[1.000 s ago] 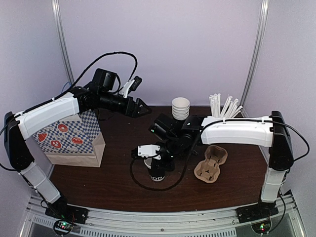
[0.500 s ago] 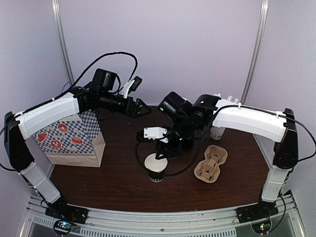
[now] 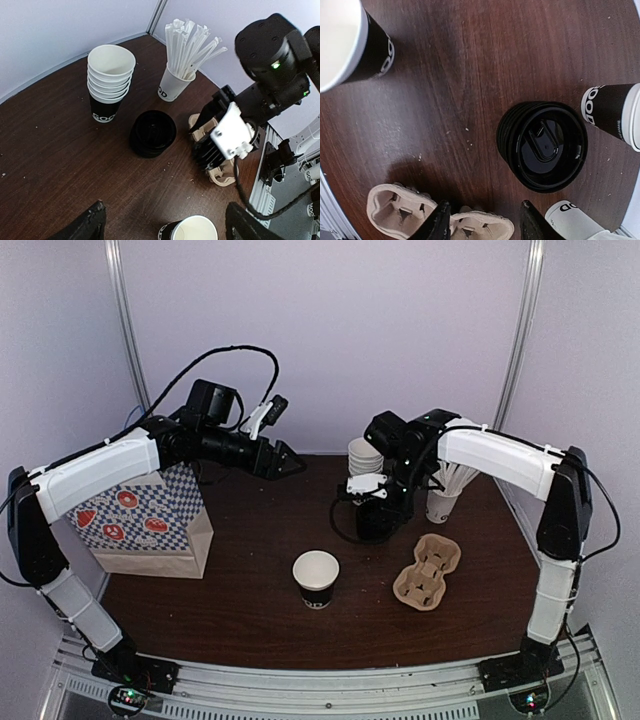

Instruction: Pack the takeout coffee

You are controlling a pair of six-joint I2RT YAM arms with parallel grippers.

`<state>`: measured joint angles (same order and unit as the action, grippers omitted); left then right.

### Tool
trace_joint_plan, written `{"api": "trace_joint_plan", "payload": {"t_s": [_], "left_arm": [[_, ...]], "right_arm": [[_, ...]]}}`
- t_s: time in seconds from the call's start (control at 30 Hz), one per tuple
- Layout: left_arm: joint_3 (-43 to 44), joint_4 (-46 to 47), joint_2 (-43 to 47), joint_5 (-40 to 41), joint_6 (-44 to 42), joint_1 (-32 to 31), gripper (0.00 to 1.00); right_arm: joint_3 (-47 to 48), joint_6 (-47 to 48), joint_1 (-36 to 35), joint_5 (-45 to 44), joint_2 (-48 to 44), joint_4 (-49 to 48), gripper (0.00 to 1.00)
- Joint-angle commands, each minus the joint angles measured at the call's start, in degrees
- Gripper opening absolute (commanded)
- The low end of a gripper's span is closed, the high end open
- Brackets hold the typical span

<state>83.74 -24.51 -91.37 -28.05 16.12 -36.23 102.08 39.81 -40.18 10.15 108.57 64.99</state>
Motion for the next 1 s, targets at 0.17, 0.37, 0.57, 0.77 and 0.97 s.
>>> {"api": "trace_joint_plan", "payload": {"t_s": [0.17,0.37,0.57,0.77,0.97], "left_arm": [[-0.33,1.54,1.71,-1.30,-0.74,-0.38,0.83],[-0.34,1.48,1.80,-1.39,-0.69,-0.66,0.83],[-0.34,1.34,1.88,-1.54,-0.72,-0.95,0.83],[-0.25,1.24,1.90,-1.53,-0.73,-1.21,0.83],[-0.25,1.22,1.73,-1.52,-0.73,-1.38,0.83]], "right_arm": [[1.77,5.85,-0.55,-9.87,6.26,1.29,0.47],[3.30,7.43,-0.60,-12.46,8.21,0.33,0.45],[5.65,8.07,-0.60,-12.53,10.36,1.28,0.43],[7.29,8.55,-0.60,-11.76,11.71,1.53,0.41],[10.42,8.26,-0.43,-10.31,13.90,4.05,0.35]]}}
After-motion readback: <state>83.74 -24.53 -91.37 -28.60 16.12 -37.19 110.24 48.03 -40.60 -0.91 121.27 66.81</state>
